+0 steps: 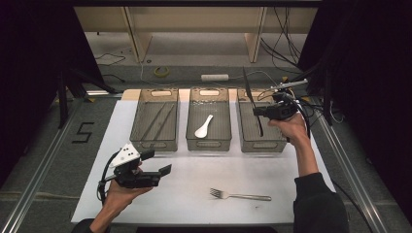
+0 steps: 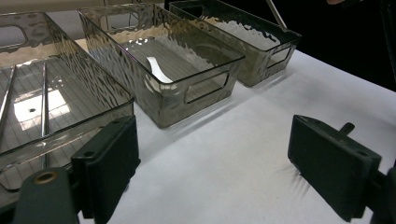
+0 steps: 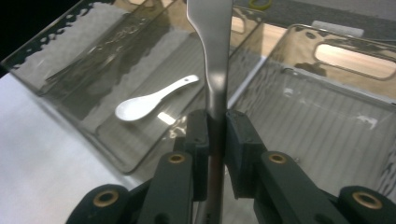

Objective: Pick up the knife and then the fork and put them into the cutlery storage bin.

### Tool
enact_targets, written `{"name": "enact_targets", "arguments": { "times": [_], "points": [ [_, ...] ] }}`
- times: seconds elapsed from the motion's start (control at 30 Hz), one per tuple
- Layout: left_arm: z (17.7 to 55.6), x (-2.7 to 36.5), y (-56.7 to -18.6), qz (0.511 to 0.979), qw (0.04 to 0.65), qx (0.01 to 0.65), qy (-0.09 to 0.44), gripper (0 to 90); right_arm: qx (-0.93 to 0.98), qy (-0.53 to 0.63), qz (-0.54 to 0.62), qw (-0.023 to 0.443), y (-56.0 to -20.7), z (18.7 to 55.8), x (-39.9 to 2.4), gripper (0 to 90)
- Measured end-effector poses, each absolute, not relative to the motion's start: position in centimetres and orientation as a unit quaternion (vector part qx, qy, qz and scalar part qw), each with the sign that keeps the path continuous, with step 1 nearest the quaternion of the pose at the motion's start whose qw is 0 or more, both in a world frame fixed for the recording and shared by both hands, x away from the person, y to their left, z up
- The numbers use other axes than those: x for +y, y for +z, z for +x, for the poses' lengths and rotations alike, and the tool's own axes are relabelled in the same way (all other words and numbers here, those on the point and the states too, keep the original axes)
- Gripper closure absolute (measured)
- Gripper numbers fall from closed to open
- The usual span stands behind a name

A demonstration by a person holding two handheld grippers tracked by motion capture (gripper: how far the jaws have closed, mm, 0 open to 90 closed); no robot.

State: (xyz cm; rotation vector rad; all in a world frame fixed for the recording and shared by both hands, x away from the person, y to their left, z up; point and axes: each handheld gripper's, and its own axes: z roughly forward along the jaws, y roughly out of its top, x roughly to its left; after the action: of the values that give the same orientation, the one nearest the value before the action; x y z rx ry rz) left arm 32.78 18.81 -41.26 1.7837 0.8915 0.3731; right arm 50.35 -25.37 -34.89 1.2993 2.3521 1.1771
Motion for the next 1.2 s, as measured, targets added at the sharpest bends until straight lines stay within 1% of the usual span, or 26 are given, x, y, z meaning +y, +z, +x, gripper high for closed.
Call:
{"name": "enact_targets", "arguments": {
  "times": [0.53,0.9,1.2],
  "points": [
    [32.7,18.7,-41.3,0.746,0.529,0.373,0.154,15.8,0.771,0.393,0.487,0.116,-36.6,52.4,-26.6,80.9],
    [32.7,18.7,-41.2,0.747,0.530,0.371,0.156,15.8,0.787,0.345,0.496,0.128,-38.6,52.7,-25.8,80.8],
    [32.7,18.7,-41.2,0.746,0.530,0.372,0.155,15.8,0.791,0.321,0.507,0.122,-40.4,52.9,-25.2,80.7]
  ]
}}
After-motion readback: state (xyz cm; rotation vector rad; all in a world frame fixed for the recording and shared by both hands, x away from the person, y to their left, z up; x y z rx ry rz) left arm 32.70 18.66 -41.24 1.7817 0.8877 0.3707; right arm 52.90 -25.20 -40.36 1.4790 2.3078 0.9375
